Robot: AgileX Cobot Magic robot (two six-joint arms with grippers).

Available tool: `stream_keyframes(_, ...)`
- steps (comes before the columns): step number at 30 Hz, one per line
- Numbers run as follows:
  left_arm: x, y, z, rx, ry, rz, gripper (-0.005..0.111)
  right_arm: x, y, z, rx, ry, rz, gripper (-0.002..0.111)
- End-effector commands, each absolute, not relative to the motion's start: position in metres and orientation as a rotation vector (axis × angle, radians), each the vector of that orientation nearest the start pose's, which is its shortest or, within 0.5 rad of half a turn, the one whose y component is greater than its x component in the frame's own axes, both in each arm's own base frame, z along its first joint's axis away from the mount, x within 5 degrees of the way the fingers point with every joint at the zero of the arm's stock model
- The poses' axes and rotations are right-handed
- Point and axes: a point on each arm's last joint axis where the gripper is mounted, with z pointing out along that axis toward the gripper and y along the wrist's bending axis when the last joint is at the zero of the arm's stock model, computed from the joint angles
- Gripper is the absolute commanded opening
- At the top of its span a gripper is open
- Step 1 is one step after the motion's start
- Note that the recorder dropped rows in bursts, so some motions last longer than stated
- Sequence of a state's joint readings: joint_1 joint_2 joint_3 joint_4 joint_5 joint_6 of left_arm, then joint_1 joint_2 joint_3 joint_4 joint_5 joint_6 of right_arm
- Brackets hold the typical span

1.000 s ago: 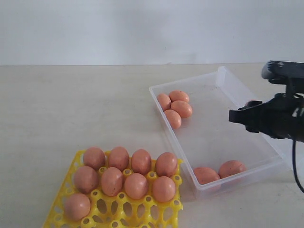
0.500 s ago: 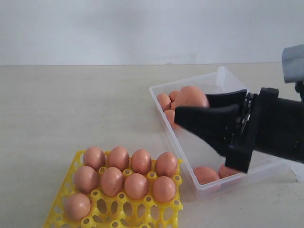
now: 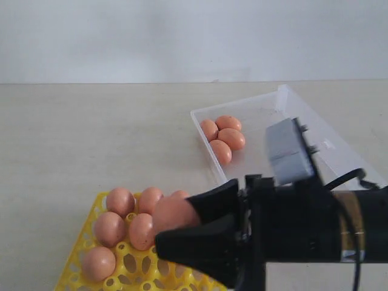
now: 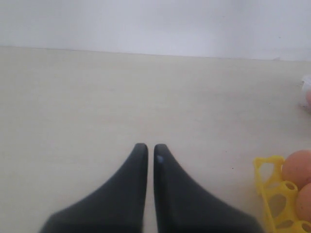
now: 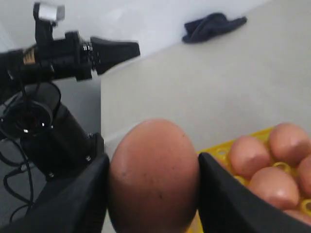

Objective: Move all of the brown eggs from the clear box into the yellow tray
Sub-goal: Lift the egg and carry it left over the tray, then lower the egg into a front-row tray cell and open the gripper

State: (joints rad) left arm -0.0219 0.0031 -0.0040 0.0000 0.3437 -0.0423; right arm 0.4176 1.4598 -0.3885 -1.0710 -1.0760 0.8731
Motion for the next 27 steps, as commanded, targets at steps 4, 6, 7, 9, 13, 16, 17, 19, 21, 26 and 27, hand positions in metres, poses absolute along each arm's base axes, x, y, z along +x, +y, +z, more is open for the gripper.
stream_keyframes(4,0.054,-0.001,0.183,-0.014,1.821,-0.043,0.004,0.180,0.209,0.173,-0.929,1.758,1.278,0.000)
stream_keyframes(6,0.054,-0.001,0.183,-0.014,1.821,-0.043,0.004,0.181,0.225,0.167,-0.981,1.775,1.271,0.000)
stream_keyframes(7,0.054,-0.001,0.183,-0.014,1.821,-0.043,0.004,0.183,0.232,0.164,-1.005,1.794,1.247,0.000)
stream_keyframes(9,0.054,-0.001,0.183,-0.014,1.821,-0.043,0.004,0.190,0.242,0.158,-1.027,1.841,1.186,0.000)
stream_keyframes(13,0.054,-0.001,0.183,-0.014,1.821,-0.043,0.004,0.200,0.248,0.157,-1.002,1.886,1.128,0.000)
stream_keyframes(16,0.054,-0.001,0.183,-0.014,1.821,-0.043,0.004,0.206,0.247,0.155,-0.985,1.926,1.063,0.000)
stream_keyframes(17,0.054,-0.001,0.183,-0.014,1.821,-0.043,0.004,0.207,0.247,0.154,-0.983,1.944,1.035,0.000)
stream_keyframes(19,0.054,-0.001,0.183,-0.014,1.821,-0.043,0.004,0.210,0.244,0.150,-0.962,1.990,0.983,0.000)
stream_keyframes(21,0.054,-0.001,0.183,-0.014,1.821,-0.043,0.004,0.216,0.242,0.146,-0.933,2.055,0.901,0.000)
stream_keyframes(26,0.054,-0.001,0.183,-0.014,1.821,-0.043,0.004,0.226,0.248,0.140,-0.889,2.111,0.885,0.000)
stream_keyframes(27,0.054,-0.001,0.183,-0.014,1.821,-0.043,0.004,0.226,0.250,0.142,-0.886,2.095,0.912,0.000)
